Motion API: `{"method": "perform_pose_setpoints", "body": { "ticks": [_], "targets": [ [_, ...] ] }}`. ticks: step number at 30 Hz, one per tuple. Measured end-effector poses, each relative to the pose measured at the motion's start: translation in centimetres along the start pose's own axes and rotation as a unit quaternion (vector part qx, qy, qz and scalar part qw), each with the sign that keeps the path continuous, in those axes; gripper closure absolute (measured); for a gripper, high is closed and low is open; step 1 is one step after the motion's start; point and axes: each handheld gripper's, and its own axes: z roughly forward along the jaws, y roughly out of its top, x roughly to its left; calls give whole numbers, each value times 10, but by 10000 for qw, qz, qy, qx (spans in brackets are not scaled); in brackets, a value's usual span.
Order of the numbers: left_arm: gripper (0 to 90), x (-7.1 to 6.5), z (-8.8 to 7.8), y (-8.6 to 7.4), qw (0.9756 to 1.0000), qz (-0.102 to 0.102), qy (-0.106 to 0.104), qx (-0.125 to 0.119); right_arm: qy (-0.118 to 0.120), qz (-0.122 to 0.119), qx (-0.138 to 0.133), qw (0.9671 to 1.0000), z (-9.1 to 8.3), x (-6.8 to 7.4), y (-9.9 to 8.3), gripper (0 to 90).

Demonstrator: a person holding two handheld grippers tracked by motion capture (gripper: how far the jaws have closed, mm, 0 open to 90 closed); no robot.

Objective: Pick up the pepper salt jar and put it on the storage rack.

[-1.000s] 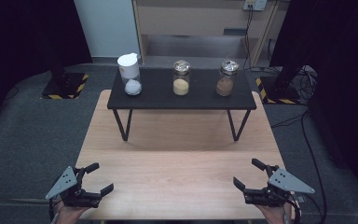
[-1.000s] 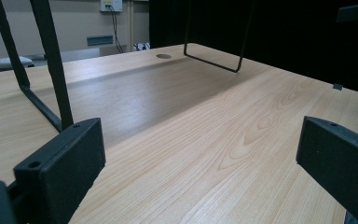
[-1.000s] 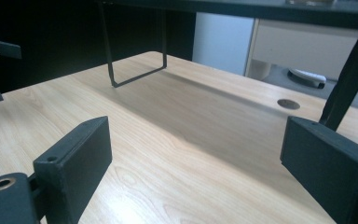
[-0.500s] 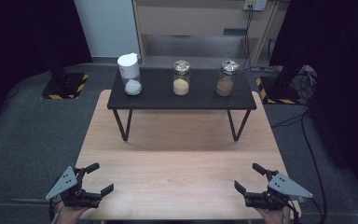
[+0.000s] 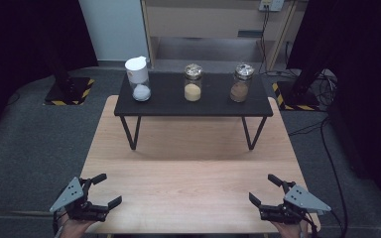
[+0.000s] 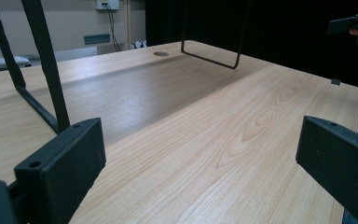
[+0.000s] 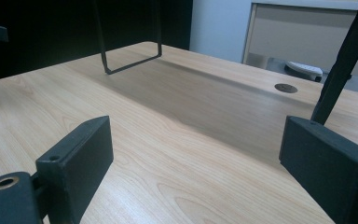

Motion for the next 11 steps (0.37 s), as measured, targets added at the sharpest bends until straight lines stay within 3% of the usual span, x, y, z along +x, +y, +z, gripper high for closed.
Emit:
{"method": "perform_pose_setpoints", "body": {
  "ticks": [11],
  "targets": [
    [3,0,0,0,10000,10,-15,8,72,35,56,10000,2,-3,-2,101]
  ]
}}
